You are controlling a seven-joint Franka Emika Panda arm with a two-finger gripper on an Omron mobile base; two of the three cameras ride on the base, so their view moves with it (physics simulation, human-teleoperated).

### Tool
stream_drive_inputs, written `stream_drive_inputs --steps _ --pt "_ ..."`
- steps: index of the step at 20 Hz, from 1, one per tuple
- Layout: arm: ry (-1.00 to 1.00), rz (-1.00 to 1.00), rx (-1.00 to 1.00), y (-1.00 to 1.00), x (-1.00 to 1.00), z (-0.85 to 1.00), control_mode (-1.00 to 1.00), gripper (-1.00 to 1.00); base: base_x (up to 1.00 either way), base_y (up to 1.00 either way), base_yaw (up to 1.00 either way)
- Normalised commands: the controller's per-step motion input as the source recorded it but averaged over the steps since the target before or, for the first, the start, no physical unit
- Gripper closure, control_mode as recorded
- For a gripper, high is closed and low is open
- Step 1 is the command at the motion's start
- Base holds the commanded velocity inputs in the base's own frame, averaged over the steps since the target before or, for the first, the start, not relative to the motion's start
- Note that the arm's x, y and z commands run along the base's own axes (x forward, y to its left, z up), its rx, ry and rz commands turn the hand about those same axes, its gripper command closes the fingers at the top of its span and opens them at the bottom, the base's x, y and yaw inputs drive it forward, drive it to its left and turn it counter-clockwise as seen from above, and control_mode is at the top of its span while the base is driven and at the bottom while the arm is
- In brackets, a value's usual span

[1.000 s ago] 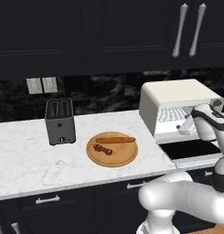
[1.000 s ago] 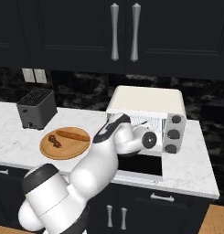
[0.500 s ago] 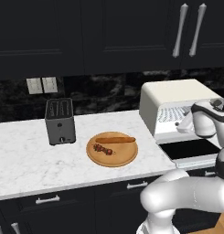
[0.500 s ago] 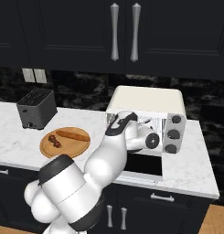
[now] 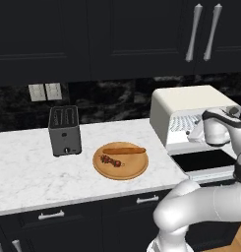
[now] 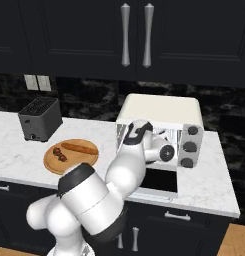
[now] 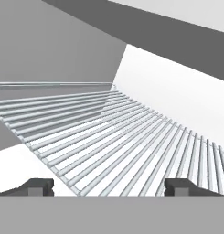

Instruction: Pick up the kebab skewer and baguette bread, and place them inside the toaster oven. Close the toaster oven door and start by setting the timer.

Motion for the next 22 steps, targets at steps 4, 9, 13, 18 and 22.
stream_drive_inputs --steps 4,9,13,18,22 --pt "-0.01 0.0 0.0 -0.02 0.26 -0.12 -1.0 -1.0 0.0 0.0 0.0" --pt "-0.03 0.0 0.0 0.0 0.11 -0.21 -1.0 -1.0 0.0 0.0 0.0" --pt "-0.05 0.0 0.0 0.0 0.01 -0.18 -1.0 1.0 0.0 0.0 0.0" --pt "0.0 0.0 0.0 -0.04 0.01 -0.03 -1.0 1.0 0.0 0.0 0.0" --pt "0.01 0.0 0.04 -0.19 0.0 0.0 -1.0 1.0 0.0 0.0 0.0"
